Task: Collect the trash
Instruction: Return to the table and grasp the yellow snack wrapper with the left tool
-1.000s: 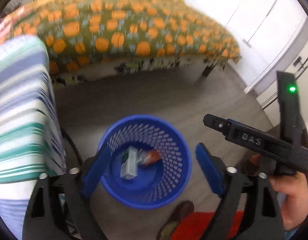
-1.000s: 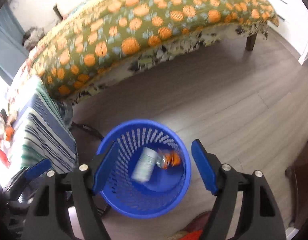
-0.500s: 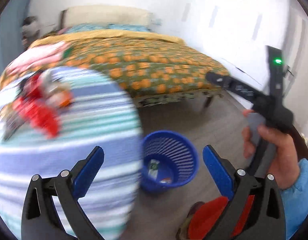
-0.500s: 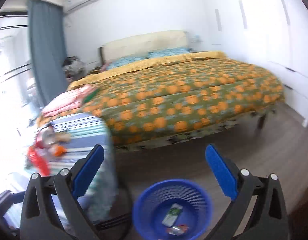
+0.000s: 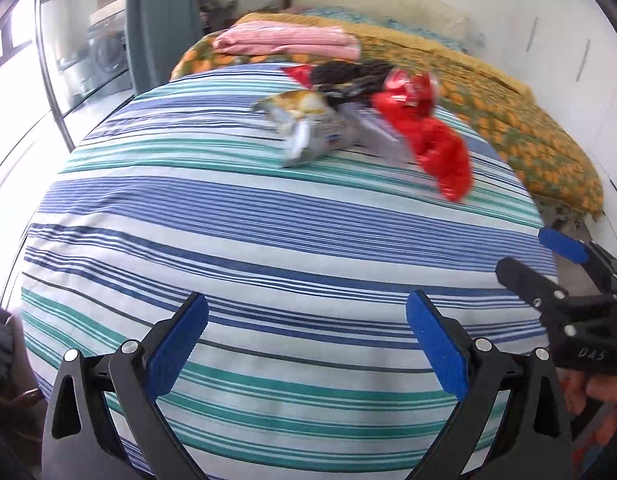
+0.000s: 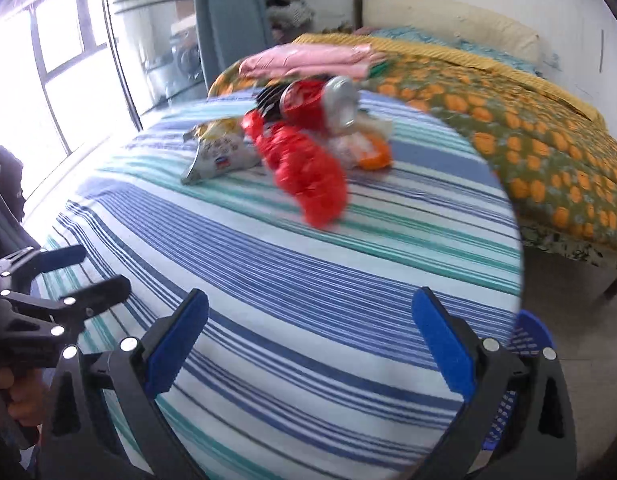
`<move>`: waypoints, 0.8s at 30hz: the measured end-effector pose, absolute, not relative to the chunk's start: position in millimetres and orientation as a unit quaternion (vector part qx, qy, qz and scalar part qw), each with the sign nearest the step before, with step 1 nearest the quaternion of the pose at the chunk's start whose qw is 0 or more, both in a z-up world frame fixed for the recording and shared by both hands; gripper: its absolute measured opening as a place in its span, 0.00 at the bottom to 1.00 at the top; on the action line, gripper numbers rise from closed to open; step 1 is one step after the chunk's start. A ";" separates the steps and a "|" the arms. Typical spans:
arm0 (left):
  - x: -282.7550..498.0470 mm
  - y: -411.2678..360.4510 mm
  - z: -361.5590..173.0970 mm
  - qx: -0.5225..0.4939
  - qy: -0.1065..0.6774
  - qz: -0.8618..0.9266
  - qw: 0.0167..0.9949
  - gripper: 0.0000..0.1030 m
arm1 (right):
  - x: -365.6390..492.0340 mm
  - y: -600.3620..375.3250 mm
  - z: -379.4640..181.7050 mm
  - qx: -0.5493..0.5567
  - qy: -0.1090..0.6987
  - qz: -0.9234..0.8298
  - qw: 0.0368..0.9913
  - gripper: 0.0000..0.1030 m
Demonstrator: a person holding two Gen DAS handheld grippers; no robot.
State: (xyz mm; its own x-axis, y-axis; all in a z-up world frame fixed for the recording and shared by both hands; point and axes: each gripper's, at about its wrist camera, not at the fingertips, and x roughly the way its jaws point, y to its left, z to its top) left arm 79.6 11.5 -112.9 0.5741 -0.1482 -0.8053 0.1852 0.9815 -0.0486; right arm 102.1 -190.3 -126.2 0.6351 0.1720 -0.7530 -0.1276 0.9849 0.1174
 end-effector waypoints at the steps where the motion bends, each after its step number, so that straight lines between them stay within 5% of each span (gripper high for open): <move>1: 84.4 17.7 -113.6 0.020 0.455 -0.089 0.886 0.95 | 109.3 -184.9 -129.6 0.024 0.426 0.085 0.900 0.96; 10: 137.0 45.1 -108.2 -0.009 0.447 -0.087 0.890 0.95 | 135.4 -165.0 -153.0 -0.002 0.463 0.070 0.884 0.96; 24: 256.5 -18.7 -123.9 -0.037 0.464 -0.016 0.885 0.95 | 137.4 -162.4 -153.1 -0.001 0.462 0.066 0.884 0.95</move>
State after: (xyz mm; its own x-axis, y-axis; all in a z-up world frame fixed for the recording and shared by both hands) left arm 256.5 -18.7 -123.9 0.5694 -0.0630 -0.8197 -0.0059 0.9967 -0.0807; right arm 137.4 -162.4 -153.1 0.5637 0.1159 -0.8178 -0.1180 0.9913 0.0592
